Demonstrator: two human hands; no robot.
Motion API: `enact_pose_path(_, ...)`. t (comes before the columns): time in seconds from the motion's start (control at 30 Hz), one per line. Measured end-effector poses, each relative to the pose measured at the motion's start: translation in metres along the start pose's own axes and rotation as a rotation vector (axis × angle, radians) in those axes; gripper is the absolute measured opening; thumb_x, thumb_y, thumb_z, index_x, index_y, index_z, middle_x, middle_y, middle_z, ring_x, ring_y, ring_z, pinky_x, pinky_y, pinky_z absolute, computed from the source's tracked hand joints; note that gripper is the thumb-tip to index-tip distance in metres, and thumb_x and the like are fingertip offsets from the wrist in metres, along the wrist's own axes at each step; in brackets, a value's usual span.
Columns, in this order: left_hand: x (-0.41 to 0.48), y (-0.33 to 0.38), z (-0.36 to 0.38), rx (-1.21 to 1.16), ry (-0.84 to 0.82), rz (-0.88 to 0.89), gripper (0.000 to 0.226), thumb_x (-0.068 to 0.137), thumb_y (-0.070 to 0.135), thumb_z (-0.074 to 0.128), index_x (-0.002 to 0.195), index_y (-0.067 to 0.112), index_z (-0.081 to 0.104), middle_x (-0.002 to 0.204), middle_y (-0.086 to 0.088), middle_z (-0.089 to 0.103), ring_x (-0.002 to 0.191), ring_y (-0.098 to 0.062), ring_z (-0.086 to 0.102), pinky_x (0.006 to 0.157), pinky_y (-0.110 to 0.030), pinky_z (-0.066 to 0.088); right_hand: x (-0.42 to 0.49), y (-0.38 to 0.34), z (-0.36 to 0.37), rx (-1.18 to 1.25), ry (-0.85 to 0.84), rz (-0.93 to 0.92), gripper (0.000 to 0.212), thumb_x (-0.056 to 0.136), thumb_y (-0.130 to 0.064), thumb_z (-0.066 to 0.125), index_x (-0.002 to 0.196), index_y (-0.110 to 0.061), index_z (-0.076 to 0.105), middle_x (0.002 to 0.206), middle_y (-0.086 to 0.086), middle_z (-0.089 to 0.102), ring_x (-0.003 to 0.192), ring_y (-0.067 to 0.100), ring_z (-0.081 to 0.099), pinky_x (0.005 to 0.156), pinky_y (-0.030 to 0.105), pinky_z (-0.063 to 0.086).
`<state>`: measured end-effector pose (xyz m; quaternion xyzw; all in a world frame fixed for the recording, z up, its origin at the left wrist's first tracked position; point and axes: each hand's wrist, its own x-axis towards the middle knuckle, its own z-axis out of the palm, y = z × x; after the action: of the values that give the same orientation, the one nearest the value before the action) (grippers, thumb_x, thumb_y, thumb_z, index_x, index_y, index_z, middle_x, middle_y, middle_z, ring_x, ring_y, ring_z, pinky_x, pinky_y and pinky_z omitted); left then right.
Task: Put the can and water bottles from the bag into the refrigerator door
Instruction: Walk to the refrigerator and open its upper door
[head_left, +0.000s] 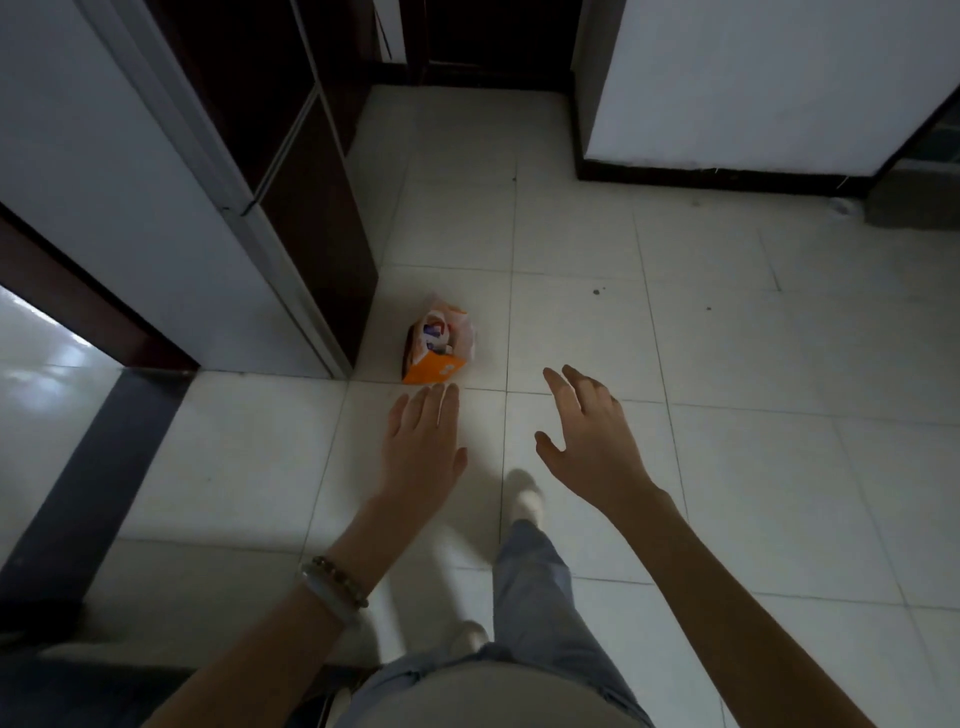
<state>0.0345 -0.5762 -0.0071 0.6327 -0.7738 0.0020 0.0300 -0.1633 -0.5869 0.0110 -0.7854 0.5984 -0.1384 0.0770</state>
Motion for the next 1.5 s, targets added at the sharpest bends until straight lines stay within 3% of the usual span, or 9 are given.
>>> enact_pose_path(0.3, 0.156, 0.013, 0.020, -0.049, -0.030, -0.037, 0.082, 0.063, 0.036, 0.082, 0.127, 0.000, 0.046, 0.119, -0.018, 0.059, 0.108, -0.033, 0.058, 0.095, -0.044, 0.044, 0.141, 0.077, 0.006, 0.034, -0.030, -0.039, 0.067, 0.072, -0.020, 0.076, 0.129, 0.001, 0.047, 0.131, 0.026, 0.051, 0.116, 0.042, 0.052, 0.094, 0.051, 0.042)
enact_pose_path(0.5, 0.261, 0.026, 0.022, -0.051, -0.003, -0.015, 0.077, 0.077, 0.038, 0.070, 0.136, 0.003, 0.036, 0.134, -0.015, 0.049, 0.122, -0.030, 0.048, 0.105, -0.042, 0.036, 0.236, 0.125, 0.000, 0.025, -0.053, -0.068, 0.069, 0.073, -0.021, 0.075, 0.131, 0.000, 0.045, 0.132, 0.026, 0.050, 0.119, 0.042, 0.050, 0.096, 0.050, 0.042)
enact_pose_path(0.63, 0.311, 0.016, 0.029, -0.067, -0.020, -0.051, 0.076, 0.077, 0.036, 0.070, 0.136, 0.004, 0.034, 0.133, -0.014, 0.049, 0.121, -0.029, 0.049, 0.103, -0.044, 0.039, 0.287, 0.148, 0.000, 0.023, -0.064, -0.085, 0.068, 0.076, -0.021, 0.072, 0.134, -0.001, 0.042, 0.136, 0.026, 0.046, 0.124, 0.041, 0.045, 0.100, 0.048, 0.038)
enact_pose_path(0.87, 0.378, -0.005, 0.042, -0.105, -0.001, -0.109, 0.080, 0.061, 0.033, 0.085, 0.123, 0.000, 0.046, 0.112, -0.020, 0.063, 0.102, -0.034, 0.061, 0.093, -0.045, 0.045, 0.364, 0.175, 0.011, 0.029, -0.102, -0.118, 0.067, 0.079, -0.022, 0.069, 0.136, -0.002, 0.040, 0.137, 0.025, 0.044, 0.124, 0.040, 0.044, 0.100, 0.048, 0.038)
enact_pose_path(1.03, 0.449, -0.027, 0.051, -0.111, -0.008, -0.154, 0.078, 0.068, 0.033, 0.079, 0.128, -0.002, 0.045, 0.118, -0.021, 0.060, 0.108, -0.035, 0.058, 0.096, -0.046, 0.042, 0.432, 0.189, 0.021, 0.029, -0.107, -0.139, 0.067, 0.081, -0.024, 0.066, 0.138, -0.005, 0.037, 0.141, 0.022, 0.041, 0.128, 0.038, 0.040, 0.103, 0.046, 0.034)
enact_pose_path(1.23, 0.543, -0.062, 0.052, -0.106, -0.031, -0.228, 0.081, 0.080, 0.041, 0.067, 0.140, 0.001, 0.030, 0.136, -0.017, 0.048, 0.125, -0.030, 0.046, 0.107, -0.043, 0.032, 0.536, 0.195, 0.030, 0.032, -0.125, -0.184, 0.067, 0.080, -0.023, 0.068, 0.136, -0.003, 0.039, 0.138, 0.024, 0.043, 0.126, 0.039, 0.043, 0.101, 0.047, 0.037)
enact_pose_path(1.5, 0.638, -0.109, 0.044, -0.101, 0.002, -0.287, 0.084, 0.068, 0.037, 0.079, 0.132, -0.004, 0.042, 0.127, -0.022, 0.055, 0.114, -0.035, 0.055, 0.096, -0.046, 0.043, 0.665, 0.181, 0.040, 0.049, -0.170, -0.300, 0.068, 0.077, -0.021, 0.071, 0.134, 0.000, 0.041, 0.134, 0.027, 0.047, 0.120, 0.041, 0.048, 0.097, 0.050, 0.041)
